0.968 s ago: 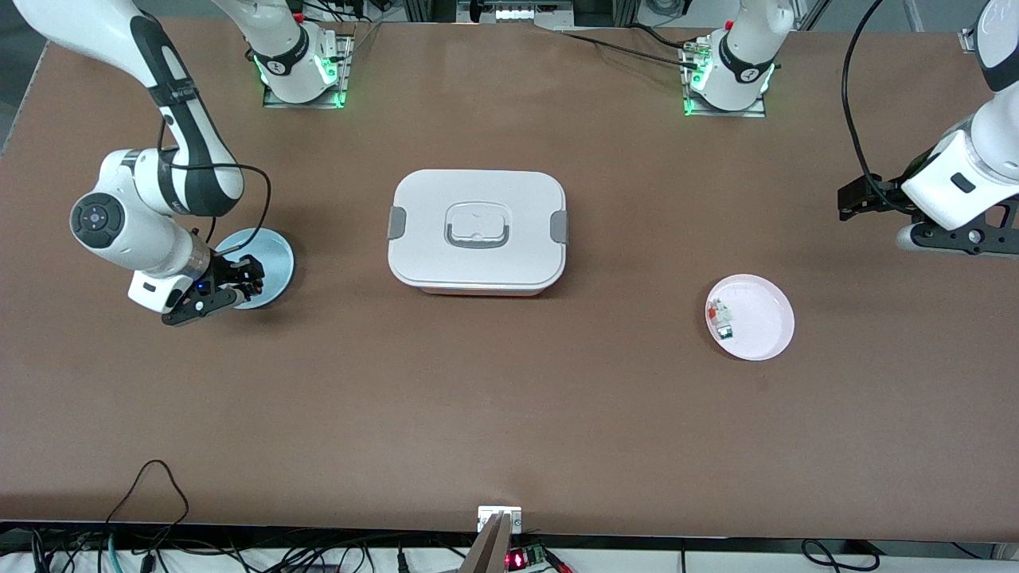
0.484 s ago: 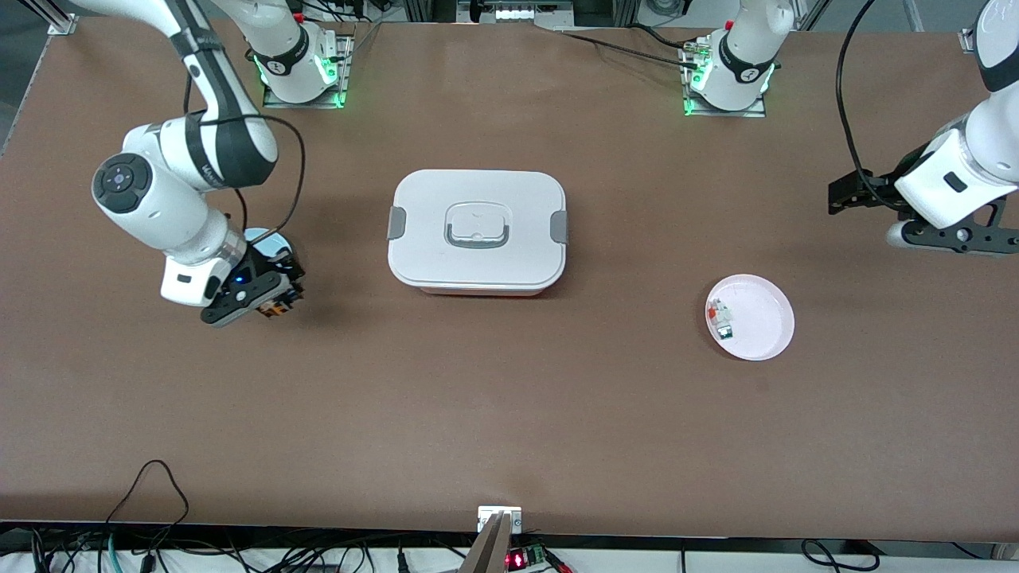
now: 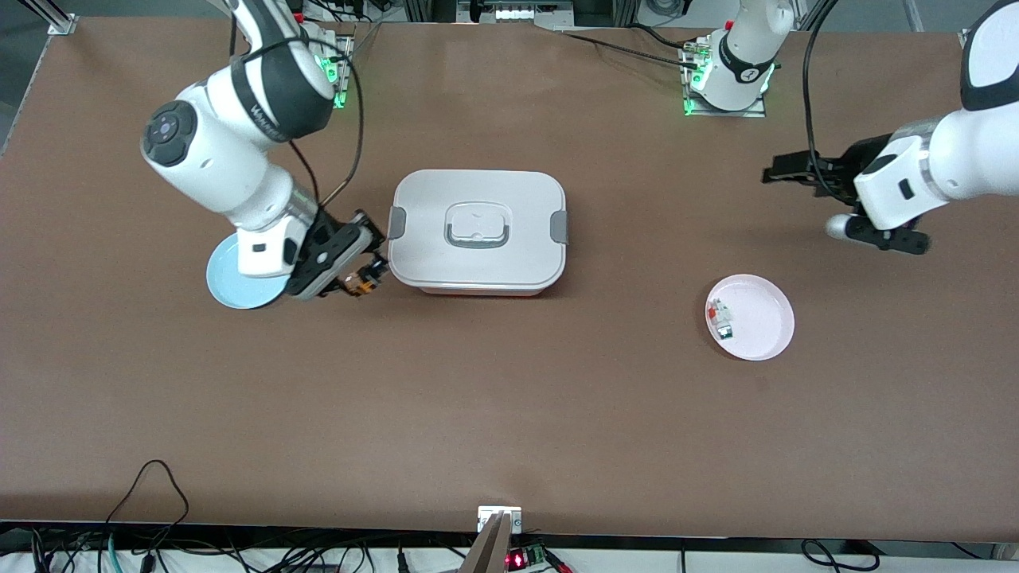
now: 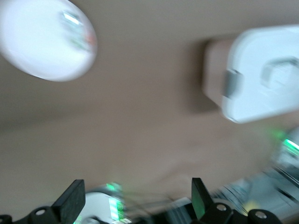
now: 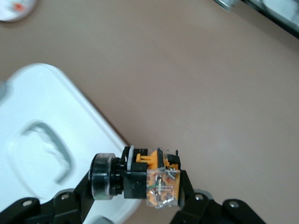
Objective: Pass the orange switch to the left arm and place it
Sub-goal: 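Lift the switch over the box with the right gripper while the left gripper approaches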
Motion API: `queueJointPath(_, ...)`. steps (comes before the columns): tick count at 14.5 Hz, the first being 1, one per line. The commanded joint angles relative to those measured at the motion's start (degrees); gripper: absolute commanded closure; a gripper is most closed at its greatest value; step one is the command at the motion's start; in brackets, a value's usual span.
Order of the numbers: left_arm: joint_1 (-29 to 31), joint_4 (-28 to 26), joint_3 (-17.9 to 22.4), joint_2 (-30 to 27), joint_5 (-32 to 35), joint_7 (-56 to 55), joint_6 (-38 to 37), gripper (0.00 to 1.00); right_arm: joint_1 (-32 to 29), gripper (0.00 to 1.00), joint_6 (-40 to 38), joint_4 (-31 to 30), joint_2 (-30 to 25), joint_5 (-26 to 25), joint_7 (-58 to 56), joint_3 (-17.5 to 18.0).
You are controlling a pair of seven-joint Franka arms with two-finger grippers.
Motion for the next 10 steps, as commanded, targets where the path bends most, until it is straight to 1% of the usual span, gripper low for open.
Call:
queueJointPath(1,0.30,0.00,0.07,3.14,-8.63,0.39,-2.76,0.00,4.90,0.92,-1.22,1.06,-2.50,5.95,-2.92,-0.58)
queueJointPath(3,0.21,0.08,-0.02,5.69,-14.60,0.48,-2.76,0.00,8.24,0.92,-1.04,1.15,-2.95,9.47,-3.26,-0.58)
queueJointPath(6,0.03,-1.67,-0.11,6.75,-27.59,0.57,-1.72,0.00,12.02,0.93,-0.34,3.07,-2.86,14.83,-5.98,-0.76)
queueJointPath(7,-0.32,-3.15,-0.11,7.02,-32.25,0.57,0.29,0.00,13.16,0.94,0.70,3.52,-2.86,16.59,-7.12,-0.67)
queueJointPath(9,-0.58,-8.41,-0.28,6.93,-42.35,0.57,6.44,0.00,15.62,0.94,3.60,3.52,-2.77,18.62,-8.27,-0.67)
queueJointPath(10,-0.58,-10.18,-0.28,6.93,-47.19,0.66,7.77,0.00,16.94,0.94,4.83,3.52,-2.77,19.85,-8.28,-0.67)
